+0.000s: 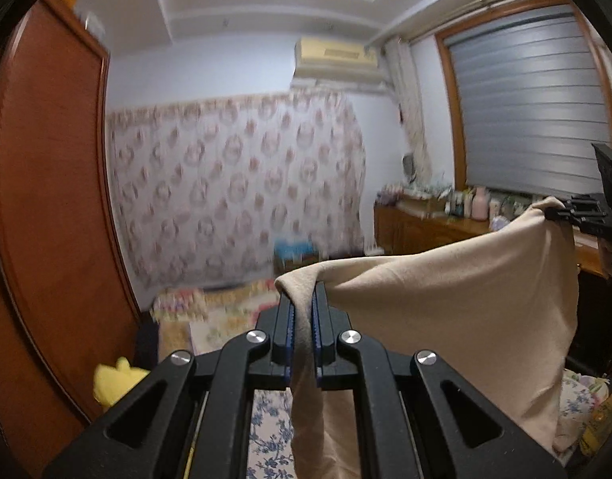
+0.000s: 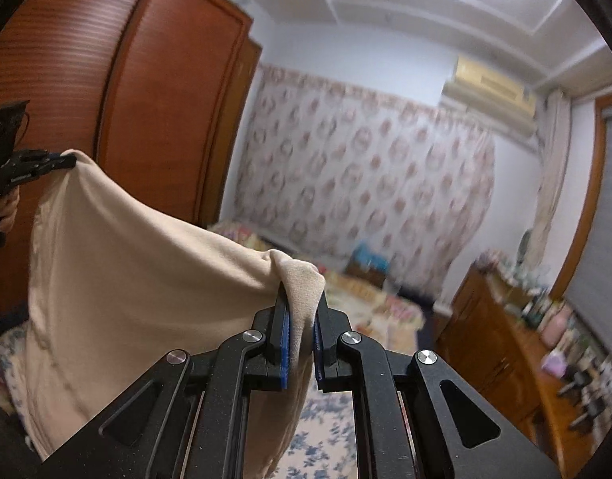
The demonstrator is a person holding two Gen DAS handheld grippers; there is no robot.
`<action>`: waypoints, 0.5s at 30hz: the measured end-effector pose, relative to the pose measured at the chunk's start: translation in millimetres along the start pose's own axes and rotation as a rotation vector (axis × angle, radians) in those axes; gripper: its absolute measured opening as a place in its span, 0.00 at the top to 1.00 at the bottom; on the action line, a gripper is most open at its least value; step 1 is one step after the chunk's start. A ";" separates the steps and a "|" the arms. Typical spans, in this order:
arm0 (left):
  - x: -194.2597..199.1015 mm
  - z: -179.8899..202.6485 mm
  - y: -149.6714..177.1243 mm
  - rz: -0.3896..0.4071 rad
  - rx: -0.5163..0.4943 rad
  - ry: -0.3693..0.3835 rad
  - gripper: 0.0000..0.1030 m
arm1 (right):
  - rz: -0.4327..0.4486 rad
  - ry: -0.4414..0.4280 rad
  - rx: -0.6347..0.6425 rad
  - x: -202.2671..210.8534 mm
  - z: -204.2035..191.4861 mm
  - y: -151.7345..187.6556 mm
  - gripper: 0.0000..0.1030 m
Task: Fold small clothes
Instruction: 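Hold the shirt up with both tools and swing it down onto the bed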
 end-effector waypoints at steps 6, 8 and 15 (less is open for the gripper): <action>-75.3 -8.2 54.8 -0.123 0.035 -0.003 0.95 | -0.121 -0.021 -0.031 -86.5 10.8 62.9 0.94; -96.3 -8.6 73.2 -0.165 0.036 -0.011 0.95 | -0.158 -0.031 -0.043 -112.2 15.0 78.6 0.94; -156.7 -12.8 126.0 -0.292 0.071 0.000 0.95 | -0.298 -0.051 -0.058 -187.5 24.8 141.7 0.94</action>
Point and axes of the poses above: each gripper's, at about its wrist camera, not at the fingertips, and x roughly against the way its jaws point, z to its right, y to its underside, the point moved 10 cm from there along -x, roughly the way its jaws point, and after that the axes turned 8 degrees about z, right-handed, at the moved point
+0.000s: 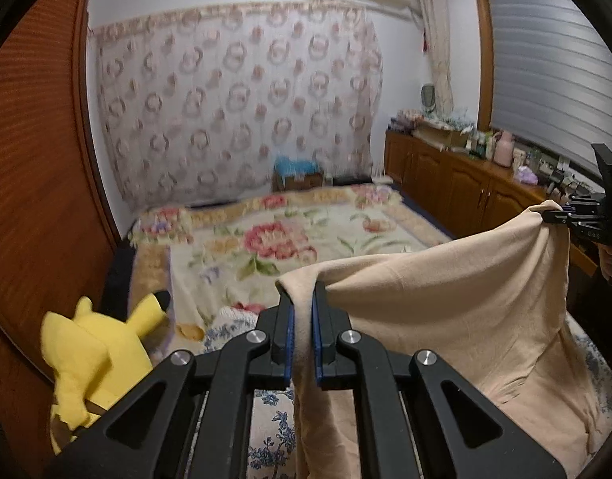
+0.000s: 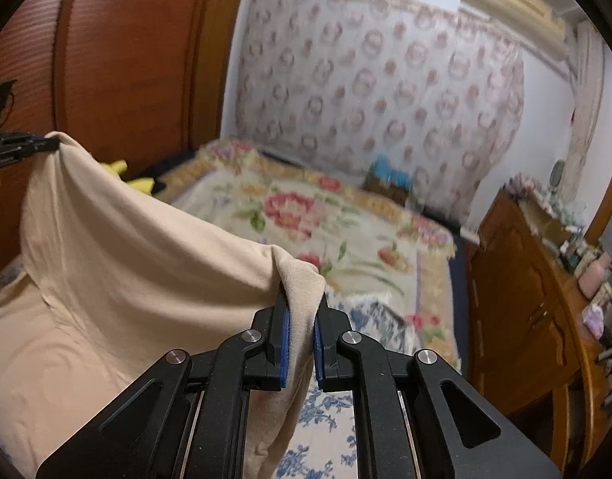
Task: Fold small clothes
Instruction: 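Hold the shirt up with both tools and swing it down onto the bed, then lay the shirt flat and open both tools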
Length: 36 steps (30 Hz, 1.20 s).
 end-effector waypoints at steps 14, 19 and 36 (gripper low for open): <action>-76.3 3.7 63.6 -0.213 0.010 0.040 0.89 | -0.204 -0.046 -0.109 -111.9 14.3 69.9 0.92; -65.8 5.1 85.8 -0.255 0.003 0.044 0.56 | -0.244 -0.010 -0.138 -121.1 17.8 87.7 0.66; -2.3 9.7 158.0 -0.334 0.068 -0.002 0.44 | -0.237 -0.060 -0.283 -23.3 -40.9 133.4 0.54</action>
Point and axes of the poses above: each gripper's, at about its wrist camera, not at the fingertips, and x roughly against the way its jaws point, z to its right, y to its underside, the point moved 10 cm from there along -x, roughly the way its jaws point, and after that the axes turned 8 degrees about z, right-handed, at the moved point
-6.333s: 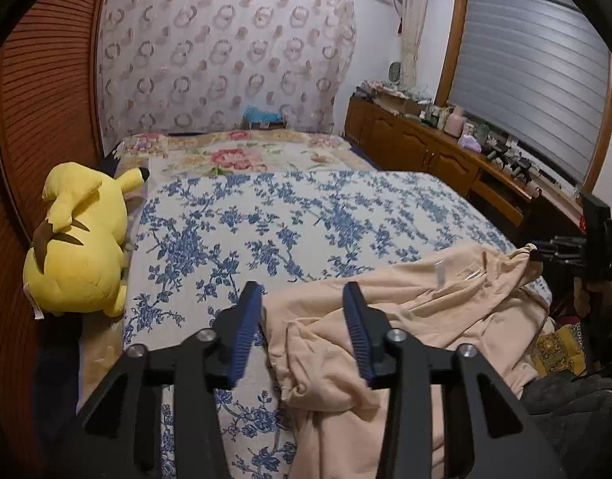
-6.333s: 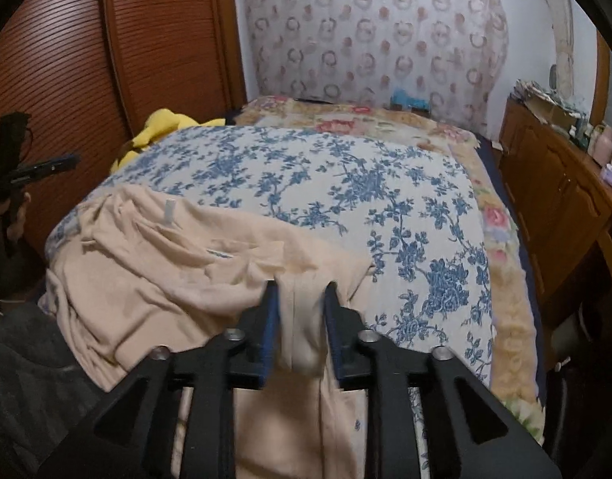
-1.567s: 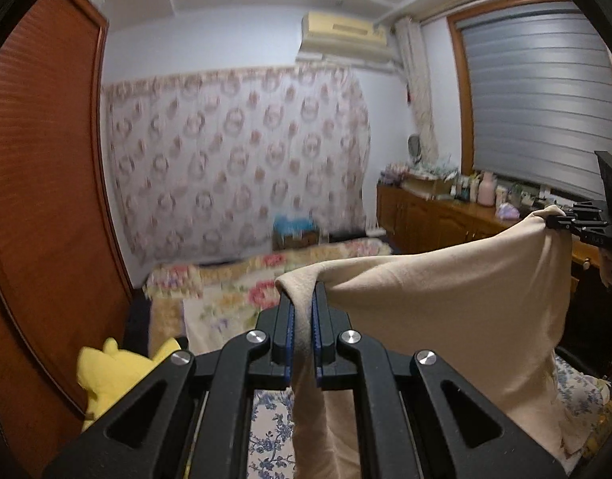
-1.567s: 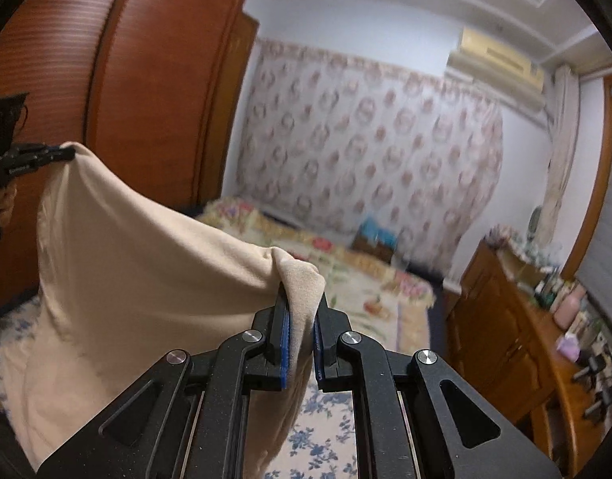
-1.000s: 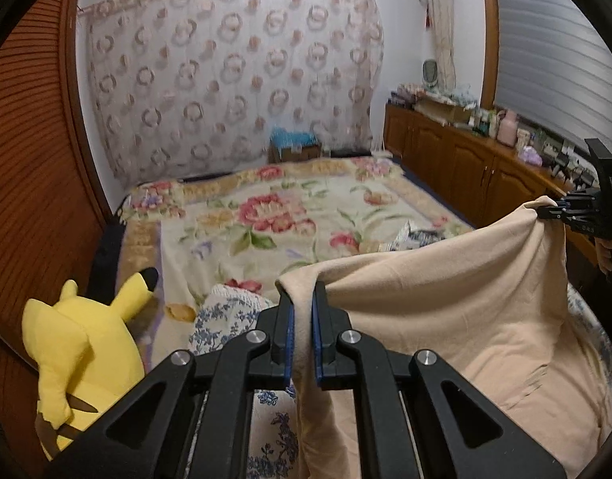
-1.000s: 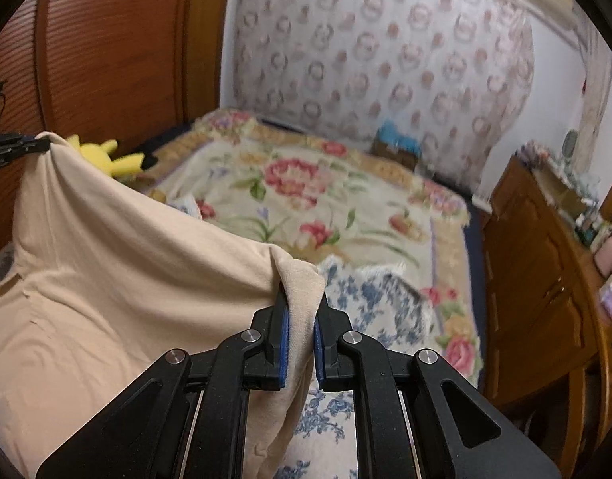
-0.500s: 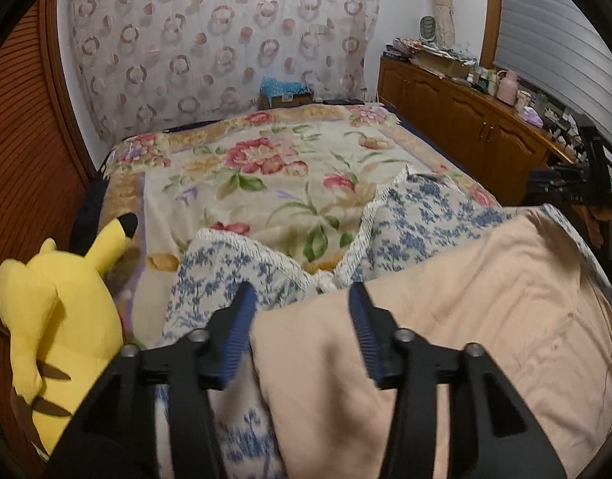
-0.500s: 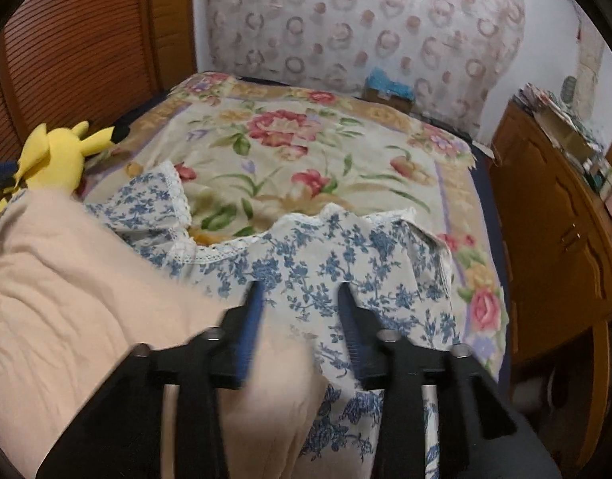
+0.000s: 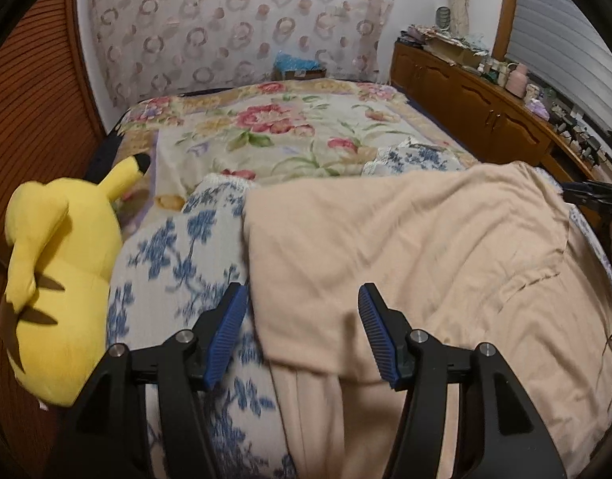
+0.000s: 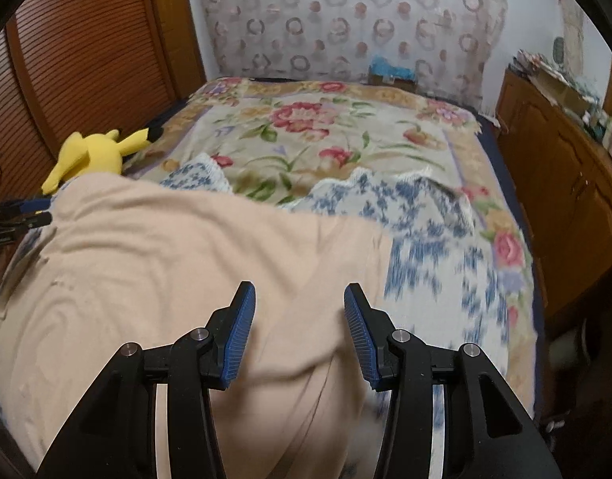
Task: Fold small clothes
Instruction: 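Lay the shirt flat and open both tools, then move both tools to the shirt's folded edge and grasp it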
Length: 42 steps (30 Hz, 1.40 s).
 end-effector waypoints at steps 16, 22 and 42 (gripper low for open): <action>14.2 10.4 21.7 -0.016 0.083 0.022 0.44 | -0.039 -0.015 -0.052 -9.2 -17.2 38.6 0.54; 16.4 23.7 23.4 -0.018 0.100 0.073 0.50 | -0.009 0.031 -0.032 -12.5 -16.8 38.8 0.52; 9.7 38.5 38.3 -0.089 0.163 0.105 0.62 | 0.009 0.050 -0.016 -12.1 -17.8 40.1 0.50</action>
Point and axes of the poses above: each gripper's, at about its wrist camera, not at the fingertips, and x roughly against the way its jaws point, z to its right, y to its underside, the point moved 10 cm from there along -x, roughly the way its jaws point, and after that the axes turned 8 degrees about z, right-handed, at the moved point
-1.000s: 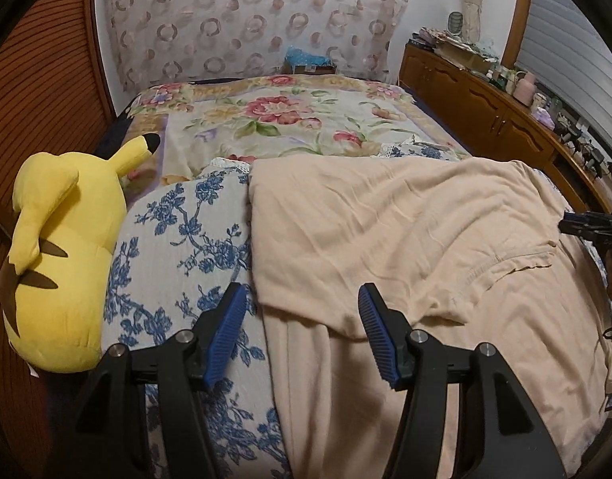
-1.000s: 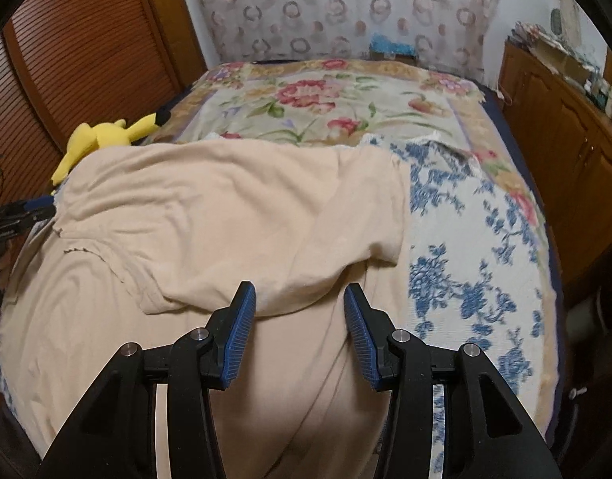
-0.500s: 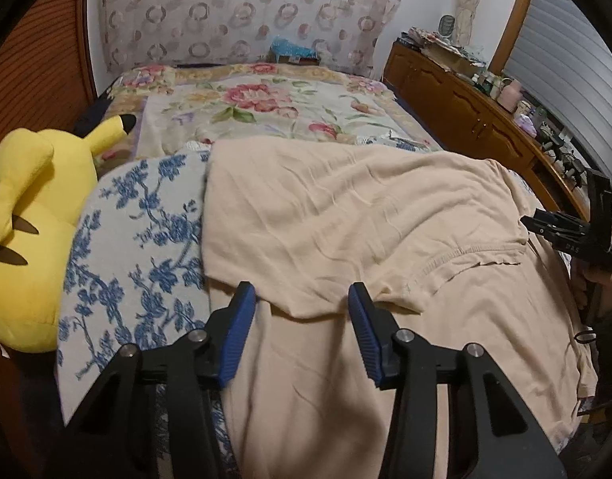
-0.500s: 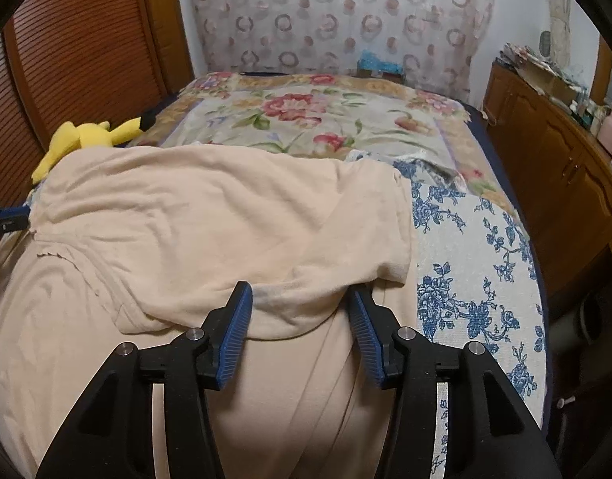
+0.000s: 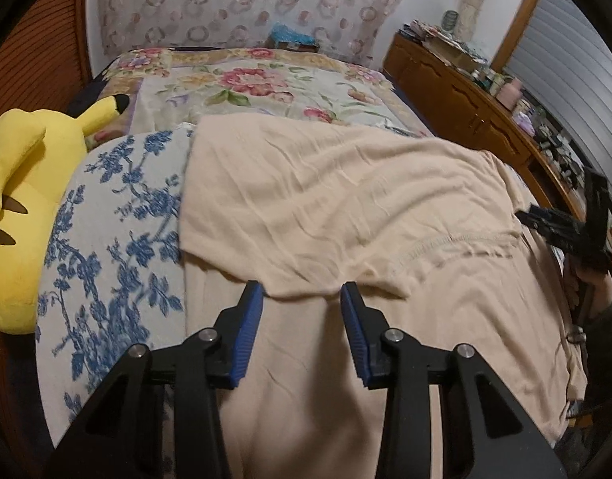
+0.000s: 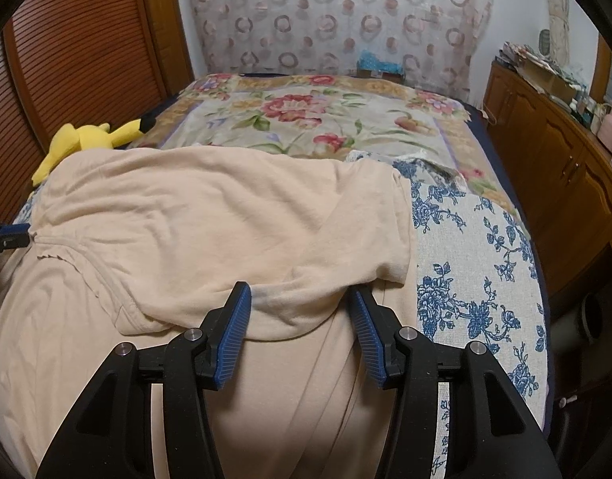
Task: Fold small clothes
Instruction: 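Move both tools to the shirt's folded edge and grasp it, then lift the held edge and fold it over the shirt with both tools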
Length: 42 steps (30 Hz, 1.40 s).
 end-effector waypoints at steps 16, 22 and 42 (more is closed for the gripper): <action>-23.6 -29.3 -34.8 0.070 0.057 -0.091 0.88 | -0.001 0.007 0.003 0.2 0.5 -1.1 0.50; -18.1 -21.7 -39.6 0.089 0.016 -0.054 0.99 | -0.014 -0.033 0.061 -2.5 -8.9 -8.0 0.96; 103.6 9.7 -65.0 0.352 -0.033 0.016 1.00 | 0.224 -0.084 0.057 102.1 -19.7 -58.8 0.99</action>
Point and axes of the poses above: each gripper's, at about its wrist camera, not at the fingertips, and x roughly against the way its jaws point, z to its right, y to its underside, the point moved 10 cm from there along -x, roughly the way its jaws point, and after that the axes turned 8 degrees about z, right-handed, at the moved point
